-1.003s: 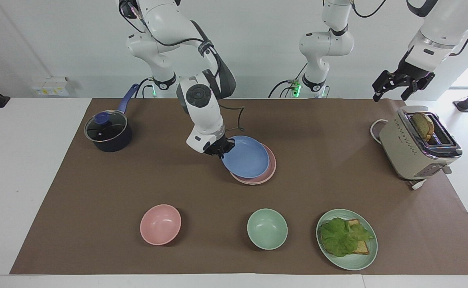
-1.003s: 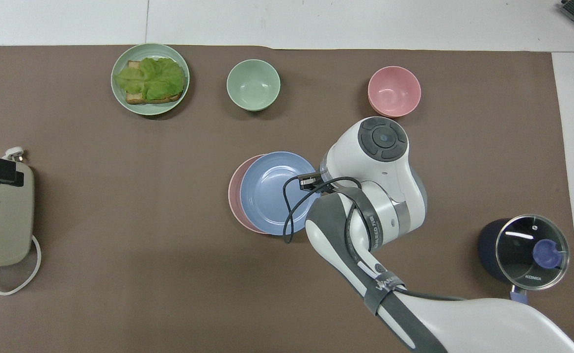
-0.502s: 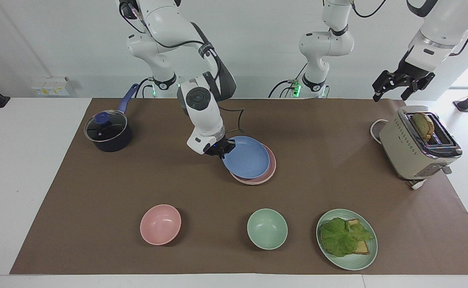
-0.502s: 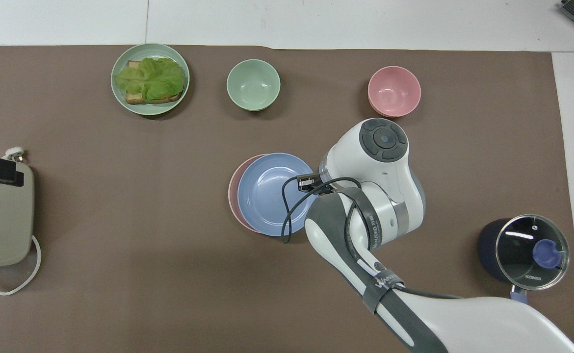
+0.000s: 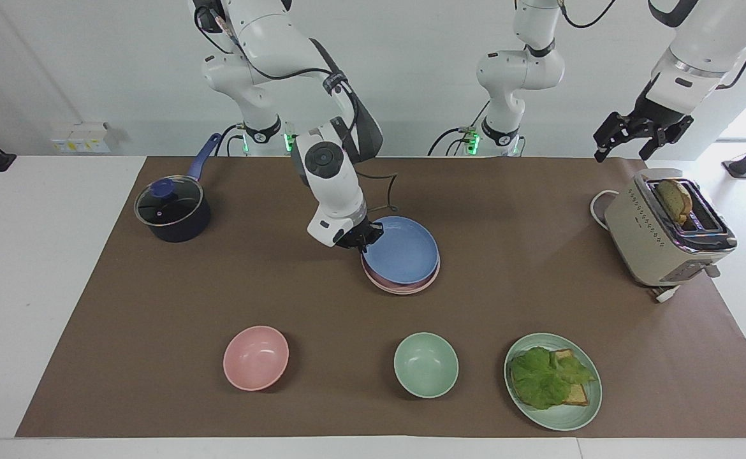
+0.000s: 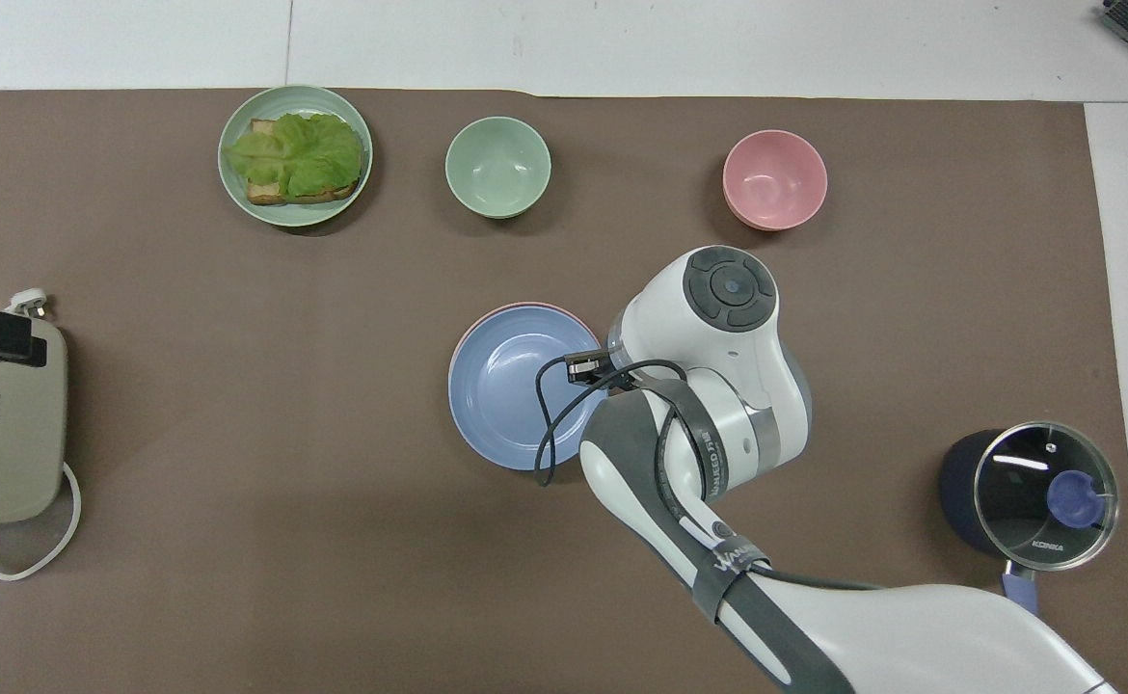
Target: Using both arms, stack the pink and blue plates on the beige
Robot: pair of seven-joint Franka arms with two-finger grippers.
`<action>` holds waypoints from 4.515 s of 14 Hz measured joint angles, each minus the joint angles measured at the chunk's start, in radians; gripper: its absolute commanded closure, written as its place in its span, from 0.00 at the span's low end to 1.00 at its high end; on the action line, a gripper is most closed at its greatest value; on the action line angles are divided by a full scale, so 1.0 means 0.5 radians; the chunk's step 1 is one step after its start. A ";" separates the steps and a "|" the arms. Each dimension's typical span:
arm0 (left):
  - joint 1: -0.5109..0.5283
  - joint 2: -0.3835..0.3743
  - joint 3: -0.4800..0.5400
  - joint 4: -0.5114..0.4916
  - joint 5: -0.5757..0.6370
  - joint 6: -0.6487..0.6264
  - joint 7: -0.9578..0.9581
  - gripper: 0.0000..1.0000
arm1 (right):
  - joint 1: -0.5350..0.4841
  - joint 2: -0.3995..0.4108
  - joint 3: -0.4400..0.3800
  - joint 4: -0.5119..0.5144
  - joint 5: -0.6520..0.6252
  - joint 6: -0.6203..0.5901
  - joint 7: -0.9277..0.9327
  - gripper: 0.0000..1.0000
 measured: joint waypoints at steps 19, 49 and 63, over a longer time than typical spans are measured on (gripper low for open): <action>0.000 0.000 0.000 0.000 0.000 0.000 0.000 0.00 | -0.126 -0.135 -0.031 0.028 -0.232 -0.024 0.000 0.00; 0.000 0.000 0.000 0.000 0.000 0.000 0.000 0.00 | -0.652 -0.886 -0.295 0.577 -0.477 -1.231 -0.294 0.00; 0.000 0.000 0.000 0.000 0.000 0.000 0.000 0.00 | -0.645 -0.912 -0.320 0.482 -0.475 -1.350 -0.525 0.00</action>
